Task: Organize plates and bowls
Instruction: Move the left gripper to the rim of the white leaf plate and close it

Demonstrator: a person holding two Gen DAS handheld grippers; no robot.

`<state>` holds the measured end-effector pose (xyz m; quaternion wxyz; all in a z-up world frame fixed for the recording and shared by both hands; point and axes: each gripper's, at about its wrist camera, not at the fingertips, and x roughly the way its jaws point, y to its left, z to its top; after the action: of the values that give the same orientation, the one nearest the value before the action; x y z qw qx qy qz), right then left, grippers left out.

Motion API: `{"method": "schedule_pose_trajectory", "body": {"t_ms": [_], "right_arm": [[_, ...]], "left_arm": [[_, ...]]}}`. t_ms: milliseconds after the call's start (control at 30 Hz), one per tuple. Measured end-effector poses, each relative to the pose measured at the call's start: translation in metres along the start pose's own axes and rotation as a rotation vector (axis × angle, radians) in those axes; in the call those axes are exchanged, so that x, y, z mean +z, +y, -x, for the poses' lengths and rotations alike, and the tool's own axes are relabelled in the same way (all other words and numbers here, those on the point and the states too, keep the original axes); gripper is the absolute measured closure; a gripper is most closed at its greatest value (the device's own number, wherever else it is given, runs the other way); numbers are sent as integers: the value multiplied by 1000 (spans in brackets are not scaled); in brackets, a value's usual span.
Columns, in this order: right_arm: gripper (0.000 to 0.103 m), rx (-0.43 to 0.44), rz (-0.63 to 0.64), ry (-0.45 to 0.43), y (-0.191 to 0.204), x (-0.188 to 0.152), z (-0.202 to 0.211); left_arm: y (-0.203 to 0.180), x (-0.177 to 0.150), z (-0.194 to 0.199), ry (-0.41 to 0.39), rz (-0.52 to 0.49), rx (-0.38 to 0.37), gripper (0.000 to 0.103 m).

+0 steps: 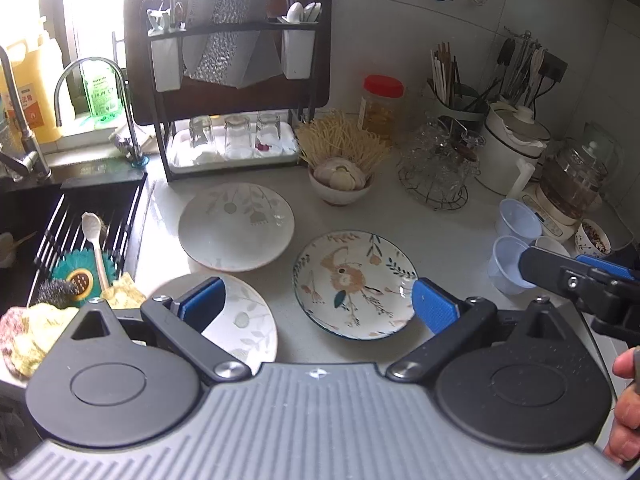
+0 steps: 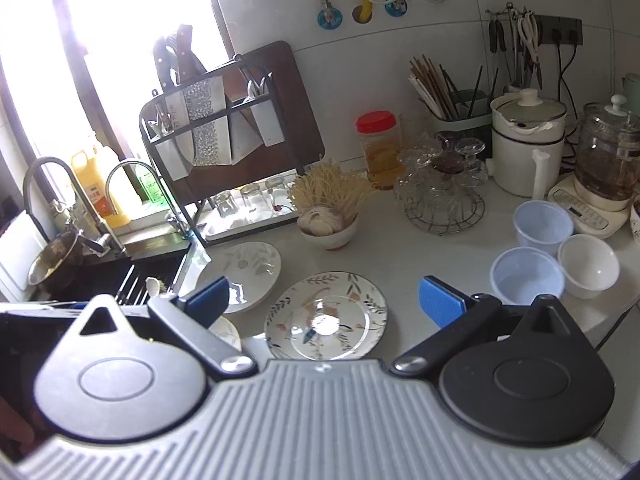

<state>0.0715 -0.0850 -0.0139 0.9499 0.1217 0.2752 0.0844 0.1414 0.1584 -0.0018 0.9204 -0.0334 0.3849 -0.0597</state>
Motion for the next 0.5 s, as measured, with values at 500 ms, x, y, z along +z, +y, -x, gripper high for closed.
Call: {"method": "schedule_pose_trajectory", "body": {"t_ms": [500], "right_arm": [[6, 2, -111, 122, 82, 2, -91]], "left_arm": [[125, 40, -56, 107, -32, -106, 2]]}}
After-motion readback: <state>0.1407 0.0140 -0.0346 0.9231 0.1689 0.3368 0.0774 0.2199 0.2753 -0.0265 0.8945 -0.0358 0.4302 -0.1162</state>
